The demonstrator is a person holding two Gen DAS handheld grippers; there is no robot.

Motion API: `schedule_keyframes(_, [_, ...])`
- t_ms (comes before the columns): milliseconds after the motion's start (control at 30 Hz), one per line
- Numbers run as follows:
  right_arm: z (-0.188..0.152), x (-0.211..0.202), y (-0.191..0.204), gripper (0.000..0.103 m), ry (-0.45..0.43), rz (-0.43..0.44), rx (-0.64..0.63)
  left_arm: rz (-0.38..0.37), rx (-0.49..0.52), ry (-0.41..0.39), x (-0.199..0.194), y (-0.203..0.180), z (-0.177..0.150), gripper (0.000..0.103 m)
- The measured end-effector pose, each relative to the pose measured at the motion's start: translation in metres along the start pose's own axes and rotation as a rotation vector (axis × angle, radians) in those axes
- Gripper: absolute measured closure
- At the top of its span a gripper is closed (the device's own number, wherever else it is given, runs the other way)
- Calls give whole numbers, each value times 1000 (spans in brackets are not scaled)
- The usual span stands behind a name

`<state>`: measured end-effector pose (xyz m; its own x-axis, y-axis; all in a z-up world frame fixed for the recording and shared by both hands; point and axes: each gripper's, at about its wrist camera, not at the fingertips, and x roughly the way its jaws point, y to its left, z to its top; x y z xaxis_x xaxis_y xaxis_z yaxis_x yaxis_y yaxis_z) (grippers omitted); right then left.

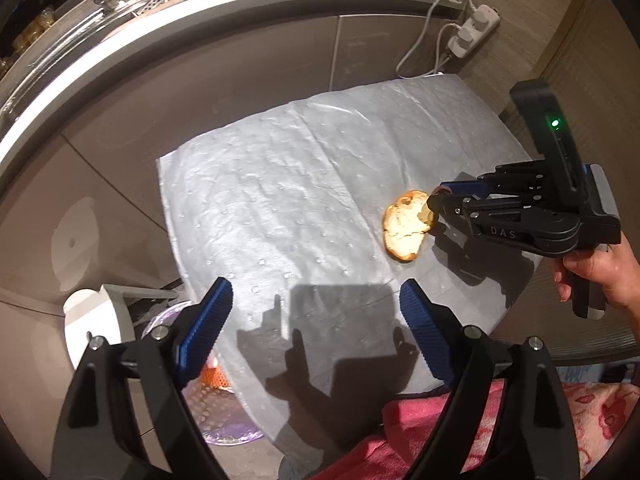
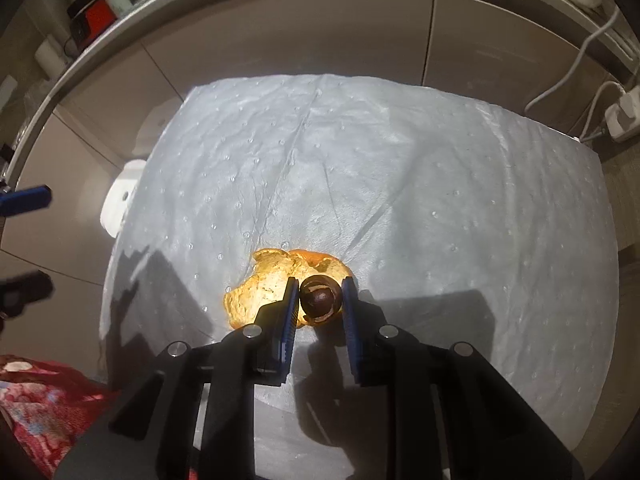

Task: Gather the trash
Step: 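Grasp the dark round chestnut off the yellow bread with the right gripper, then grasp the yellow bread piece with the left gripper while the right gripper holds the chestnut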

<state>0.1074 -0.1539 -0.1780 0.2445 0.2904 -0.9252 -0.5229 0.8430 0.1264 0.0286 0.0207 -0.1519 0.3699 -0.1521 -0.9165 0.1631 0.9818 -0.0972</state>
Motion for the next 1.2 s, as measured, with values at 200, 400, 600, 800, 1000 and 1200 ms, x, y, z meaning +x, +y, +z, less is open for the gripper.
schedule_keyframes(200, [-11, -46, -39, 81, -49, -22, 95, -57, 67, 42, 52, -45, 25, 17])
schedule_keyframes(400, [-35, -67, -73, 81, -34, -66, 147, -51, 125, 102, 103, -80, 41, 15])
schedule_keyframes(600, [-56, -69, -96, 81, -15, -71, 201, -43, 146, 127, 126, -97, 48, 15])
schedule_keyframes(800, [-55, -69, -105, 81, -5, -73, 211, -35, 163, 139, 138, -106, 49, 19])
schedule_keyframes(1000, [-50, -68, -105, 81, -13, -63, 204, -37, 171, 126, 138, -105, 52, 55])
schedule_keyframes(1200, [-46, -69, -100, 81, -30, -51, 207, -122, 131, 107, 117, -84, 57, 90])
